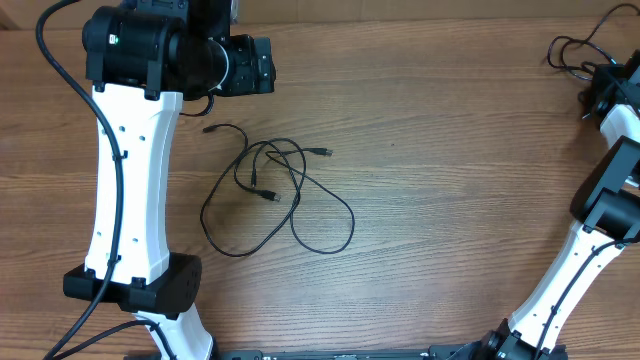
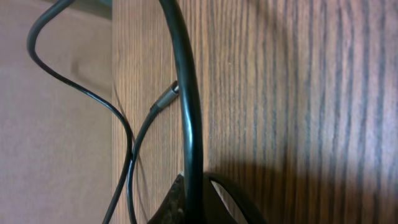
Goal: Untangle cables
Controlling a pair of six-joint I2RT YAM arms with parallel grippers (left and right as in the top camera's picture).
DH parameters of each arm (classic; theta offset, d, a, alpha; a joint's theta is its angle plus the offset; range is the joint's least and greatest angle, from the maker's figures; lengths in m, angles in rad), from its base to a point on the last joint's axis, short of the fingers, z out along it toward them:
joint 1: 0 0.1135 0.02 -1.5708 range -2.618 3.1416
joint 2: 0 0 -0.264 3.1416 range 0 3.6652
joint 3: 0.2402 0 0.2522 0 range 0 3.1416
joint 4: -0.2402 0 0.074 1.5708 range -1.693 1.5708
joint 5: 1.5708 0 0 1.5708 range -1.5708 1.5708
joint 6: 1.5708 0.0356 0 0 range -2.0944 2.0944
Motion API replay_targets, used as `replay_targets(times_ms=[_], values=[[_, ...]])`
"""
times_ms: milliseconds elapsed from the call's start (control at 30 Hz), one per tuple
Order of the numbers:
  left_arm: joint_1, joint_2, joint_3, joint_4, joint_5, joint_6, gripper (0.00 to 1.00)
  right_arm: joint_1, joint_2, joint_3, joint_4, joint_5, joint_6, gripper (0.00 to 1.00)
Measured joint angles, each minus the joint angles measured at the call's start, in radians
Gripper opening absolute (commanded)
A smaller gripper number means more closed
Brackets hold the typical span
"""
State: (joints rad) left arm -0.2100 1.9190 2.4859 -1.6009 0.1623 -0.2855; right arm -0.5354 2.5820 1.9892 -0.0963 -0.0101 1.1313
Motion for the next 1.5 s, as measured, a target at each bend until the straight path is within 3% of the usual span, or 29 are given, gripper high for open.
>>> replay_targets(times_ms=[33, 67, 100, 533, 733, 1000, 1200, 1500], values=[[0.0, 0.0, 0.0, 0.0, 0.0, 0.0, 0.86, 0.0, 0.0, 0.0, 0.004, 0.0, -0.002, 0.44], [0.0, 0.0, 0.0, 0.0, 0.0, 0.0, 0.86, 0.0, 0.0, 0.0, 0.006, 0.0, -0.007, 0.88], [0.0, 0.0, 0.0, 0.0, 0.0, 0.0, 0.86, 0.0, 0.0, 0.0, 0.006, 0.0, -0.007, 1.0], [0.0, 0.0, 0.0, 0.0, 0.003, 0.0, 0.87, -0.002, 0.009, -0.003, 0.279, -0.317, -0.02, 1.0], [0.0, 0.0, 0.0, 0.0, 0.003, 0.0, 0.88, 0.0, 0.007, -0.003, 0.195, -0.355, 0.01, 1.0], [0.0, 0.0, 0.0, 0.0, 0.003, 0.001, 0.88, 0.0, -0.05, 0.0, -0.1, -0.373, 0.211, 1.0], [0.0, 0.0, 0.0, -0.001, 0.003, 0.001, 0.88, -0.002, -0.061, 0.0, -0.127, -0.432, 0.346, 1.0], [0.0, 0.0, 0.0, -0.01, 0.003, 0.002, 0.87, -0.01, -0.092, 0.0, -0.211, -0.497, 0.406, 1.0]])
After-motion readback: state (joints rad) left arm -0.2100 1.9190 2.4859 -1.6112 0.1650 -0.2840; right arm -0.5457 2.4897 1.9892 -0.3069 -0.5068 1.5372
